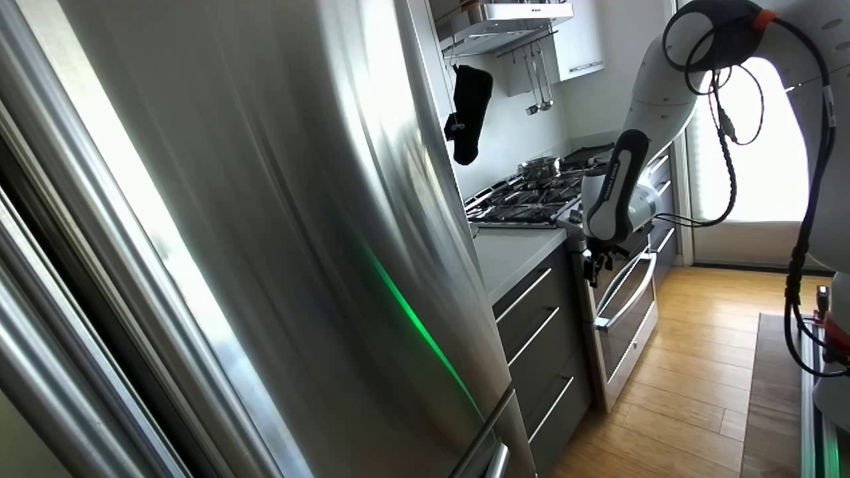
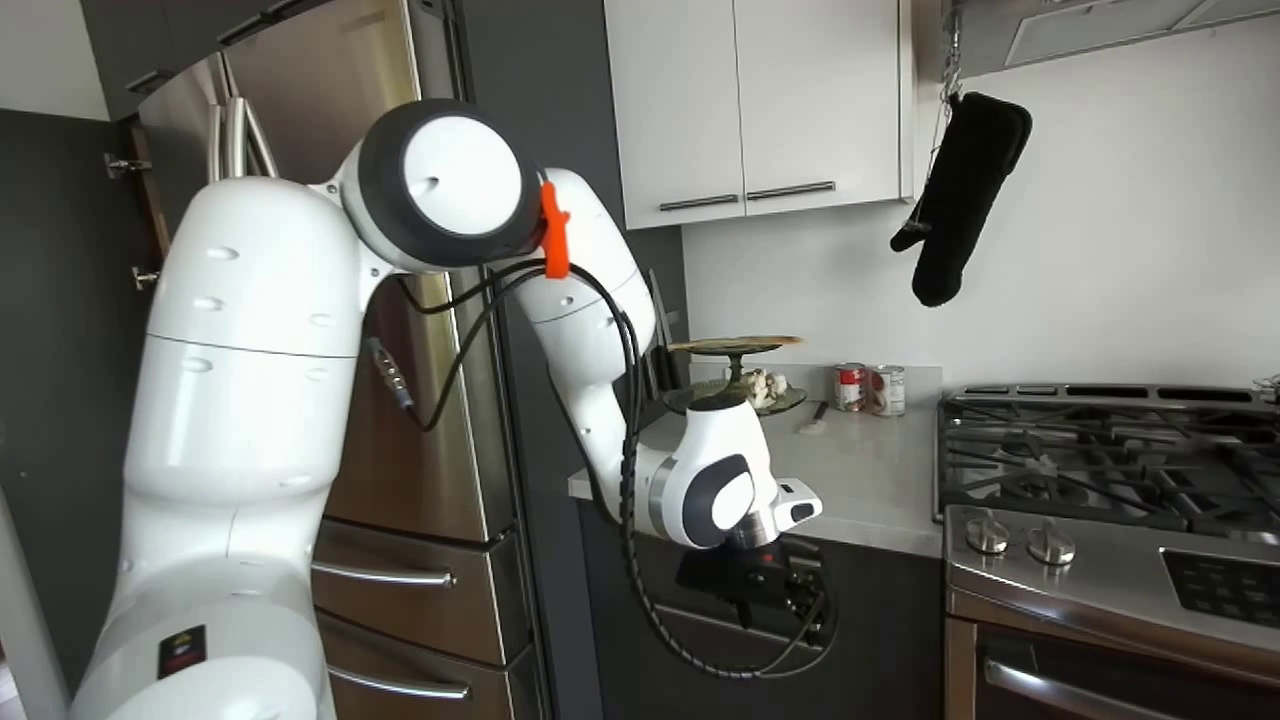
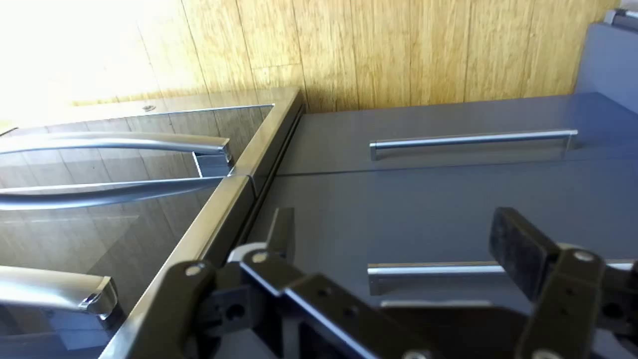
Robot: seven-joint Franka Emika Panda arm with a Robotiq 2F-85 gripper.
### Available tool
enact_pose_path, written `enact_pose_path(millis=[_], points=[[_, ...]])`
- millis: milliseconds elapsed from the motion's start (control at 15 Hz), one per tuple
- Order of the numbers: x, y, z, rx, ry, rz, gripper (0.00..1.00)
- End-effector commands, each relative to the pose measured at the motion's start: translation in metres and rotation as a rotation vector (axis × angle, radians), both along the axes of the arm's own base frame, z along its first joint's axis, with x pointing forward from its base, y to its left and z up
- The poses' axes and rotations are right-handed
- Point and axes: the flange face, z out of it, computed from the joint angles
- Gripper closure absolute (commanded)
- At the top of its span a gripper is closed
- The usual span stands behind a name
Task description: Close the open drawer fully
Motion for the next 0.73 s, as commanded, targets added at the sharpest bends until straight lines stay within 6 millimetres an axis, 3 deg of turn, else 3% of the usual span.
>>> enact_pose_path(millis=[0, 400, 467, 667], points=[[-0.032, 0.043, 0.02, 0.037, 0.022, 0.013, 0.0], [-0.041, 0.108, 0.065, 0.074, 0.02, -0.032, 0.0], [-0.027, 0.092, 0.049, 0.047, 0.019, -0.007, 0.0], [-0.031, 0.108, 0.067, 0.057, 0.008, -0.008, 0.0]])
